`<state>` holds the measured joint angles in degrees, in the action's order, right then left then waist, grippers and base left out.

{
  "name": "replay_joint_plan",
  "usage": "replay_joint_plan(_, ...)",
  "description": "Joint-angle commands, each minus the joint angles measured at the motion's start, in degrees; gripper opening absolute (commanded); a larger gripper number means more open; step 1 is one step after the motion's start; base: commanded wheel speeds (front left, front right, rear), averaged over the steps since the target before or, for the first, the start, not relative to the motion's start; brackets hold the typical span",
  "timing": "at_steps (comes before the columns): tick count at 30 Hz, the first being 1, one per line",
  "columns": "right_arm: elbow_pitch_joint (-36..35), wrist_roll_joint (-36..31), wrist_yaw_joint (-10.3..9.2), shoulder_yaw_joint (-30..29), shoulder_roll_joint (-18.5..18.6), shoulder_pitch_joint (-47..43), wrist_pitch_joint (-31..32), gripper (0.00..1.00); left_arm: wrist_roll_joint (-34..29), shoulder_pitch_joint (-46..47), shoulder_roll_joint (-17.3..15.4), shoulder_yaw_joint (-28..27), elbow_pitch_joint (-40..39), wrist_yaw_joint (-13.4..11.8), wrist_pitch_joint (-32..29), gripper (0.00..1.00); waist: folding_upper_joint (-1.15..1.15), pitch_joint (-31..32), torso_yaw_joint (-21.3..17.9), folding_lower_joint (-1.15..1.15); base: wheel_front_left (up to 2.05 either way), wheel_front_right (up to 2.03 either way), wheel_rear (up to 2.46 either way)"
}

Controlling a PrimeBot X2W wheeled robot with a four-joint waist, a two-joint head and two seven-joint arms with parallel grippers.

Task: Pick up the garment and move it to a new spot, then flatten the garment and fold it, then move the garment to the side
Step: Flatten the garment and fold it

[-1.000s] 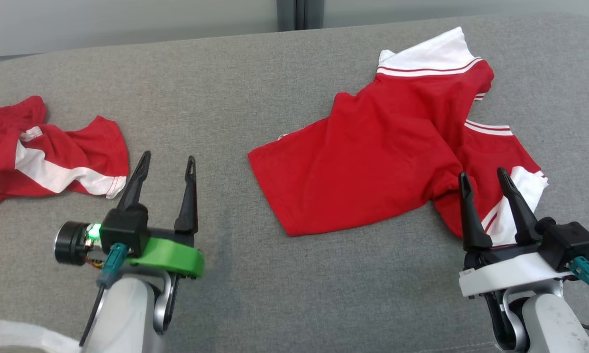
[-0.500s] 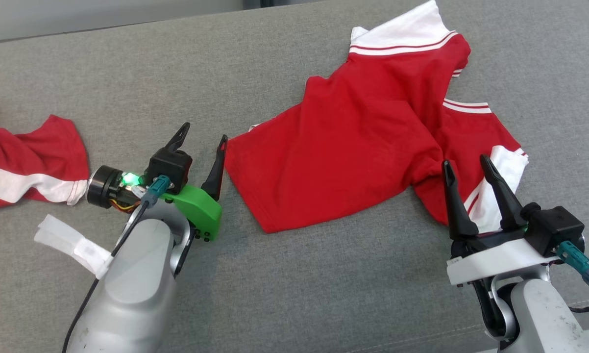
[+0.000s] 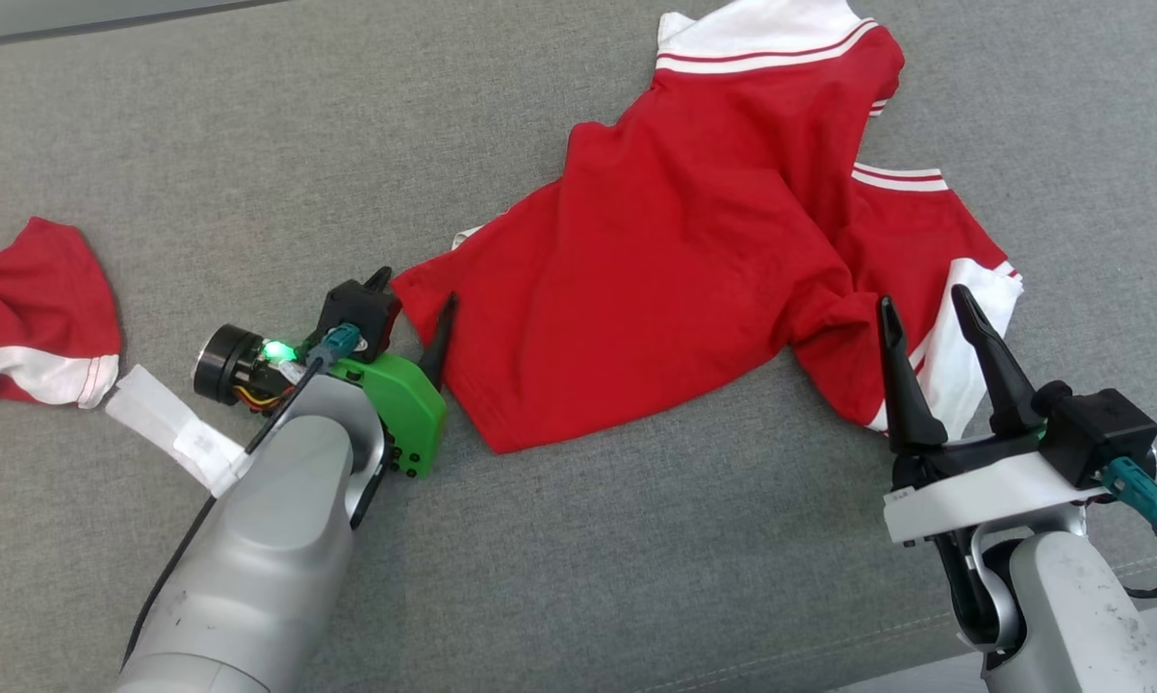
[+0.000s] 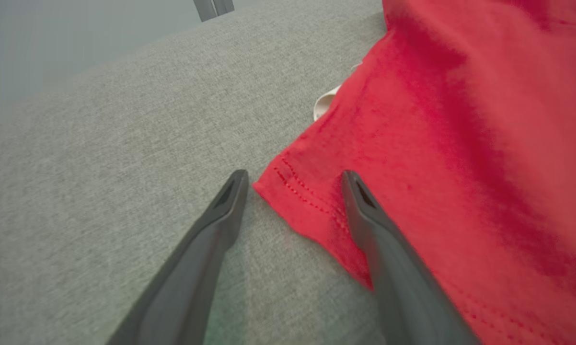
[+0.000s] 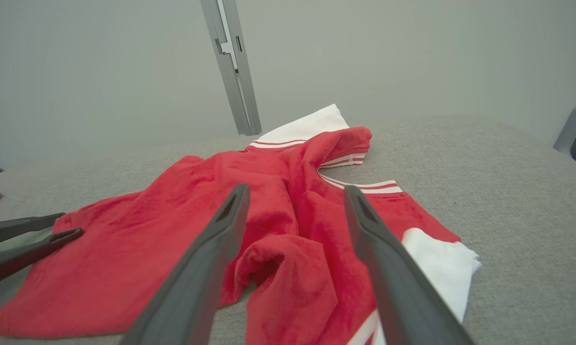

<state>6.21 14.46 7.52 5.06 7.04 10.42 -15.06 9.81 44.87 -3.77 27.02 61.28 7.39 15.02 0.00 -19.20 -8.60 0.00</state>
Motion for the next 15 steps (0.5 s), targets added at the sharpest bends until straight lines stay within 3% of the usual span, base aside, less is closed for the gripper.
replay_joint_plan(1,0.2,0.1,-0.06,-0.1,0.1,0.7,-0.2,1.00,0.9,0.3,0.1,1.0,1.2,0.1,-0.4,1.00,0.00,-0.1,0.0,0.00,0.00,0.00,0.00)
replay_joint_plan(2,0.1,0.0,-0.06,0.0,0.0,0.7,-0.2,1.00,1.8,0.7,0.2,1.8,1.7,0.1,-0.3,0.82,0.00,-0.1,0.0,0.00,0.00,0.00,0.00)
replay_joint_plan(3,0.0,0.0,-0.06,0.0,0.0,0.8,-0.2,1.00,2.3,1.0,0.3,2.8,2.1,0.1,-0.3,0.05,0.00,-0.2,0.0,0.00,0.00,0.00,0.00)
replay_joint_plan(4,-0.1,-0.1,-0.06,0.1,0.0,0.8,-0.2,1.00,3.0,1.1,0.5,4.0,2.6,0.1,-0.5,0.00,0.00,-0.3,0.0,0.00,0.00,0.00,0.00)
replay_joint_plan(9,-0.8,0.0,-0.06,-0.2,0.3,1.0,-0.2,1.00,5.9,4.7,0.2,6.3,2.3,0.1,-0.1,0.00,0.00,-0.5,0.4,0.00,0.00,0.00,0.00)
replay_joint_plan(15,-1.6,0.1,-0.06,-1.8,1.0,1.0,-0.2,1.00,7.2,13.1,-4.1,3.8,-2.7,0.1,0.1,0.00,0.00,-1.6,0.8,0.00,0.00,0.00,0.00)
